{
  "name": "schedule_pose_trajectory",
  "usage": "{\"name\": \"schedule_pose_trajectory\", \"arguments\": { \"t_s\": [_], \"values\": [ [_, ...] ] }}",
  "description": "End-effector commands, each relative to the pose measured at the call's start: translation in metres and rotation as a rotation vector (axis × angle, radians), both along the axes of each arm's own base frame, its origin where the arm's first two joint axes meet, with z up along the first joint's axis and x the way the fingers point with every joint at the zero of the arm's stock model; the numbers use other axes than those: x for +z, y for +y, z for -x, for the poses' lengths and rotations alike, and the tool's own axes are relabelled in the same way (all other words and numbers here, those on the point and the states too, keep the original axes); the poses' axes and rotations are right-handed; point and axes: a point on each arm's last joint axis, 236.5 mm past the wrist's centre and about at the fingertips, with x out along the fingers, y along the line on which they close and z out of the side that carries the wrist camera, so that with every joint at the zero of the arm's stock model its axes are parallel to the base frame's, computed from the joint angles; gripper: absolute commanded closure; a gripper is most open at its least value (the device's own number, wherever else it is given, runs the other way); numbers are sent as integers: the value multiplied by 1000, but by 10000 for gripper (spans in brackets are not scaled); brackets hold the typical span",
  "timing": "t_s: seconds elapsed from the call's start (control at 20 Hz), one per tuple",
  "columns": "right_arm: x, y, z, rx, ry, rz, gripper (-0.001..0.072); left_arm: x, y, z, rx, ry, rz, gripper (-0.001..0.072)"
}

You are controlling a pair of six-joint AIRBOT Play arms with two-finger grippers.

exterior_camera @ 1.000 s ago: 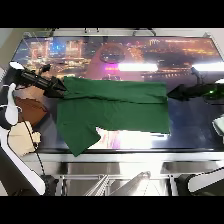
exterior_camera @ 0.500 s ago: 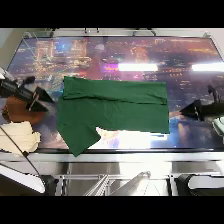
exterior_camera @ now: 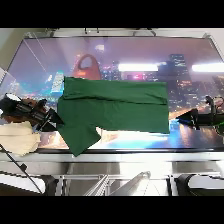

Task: Fold the shirts.

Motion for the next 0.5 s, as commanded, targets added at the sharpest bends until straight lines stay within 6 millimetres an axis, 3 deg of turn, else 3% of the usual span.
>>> {"name": "schedule_pose_trajectory", "arguments": {
  "t_s": [0.0, 0.05, 0.1, 0.15, 0.35, 0.45],
  "values": [
    [2, 2, 0, -3, -3, -14, 300, -13, -20, -22, 27, -107, -4, 164],
    [2, 2, 0, -5, -1, -14, 300, -11, -26, -24, 13, -120, 10, 269],
    [2, 2, 0, -9, 0, -12, 300, -11, -29, -23, -7, -131, 18, 507],
    [0, 0, 0, -14, 4, -5, 300, -11, -29, -22, -16, -136, 21, 683],
    [-13, 5, 9, 8, 45, 24, 301, -8, -23, -20, -5, -126, 35, 674],
    [-25, 22, 21, 46, 79, 31, 302, -7, -19, -19, 9, -121, 40, 673]
  ]
}}
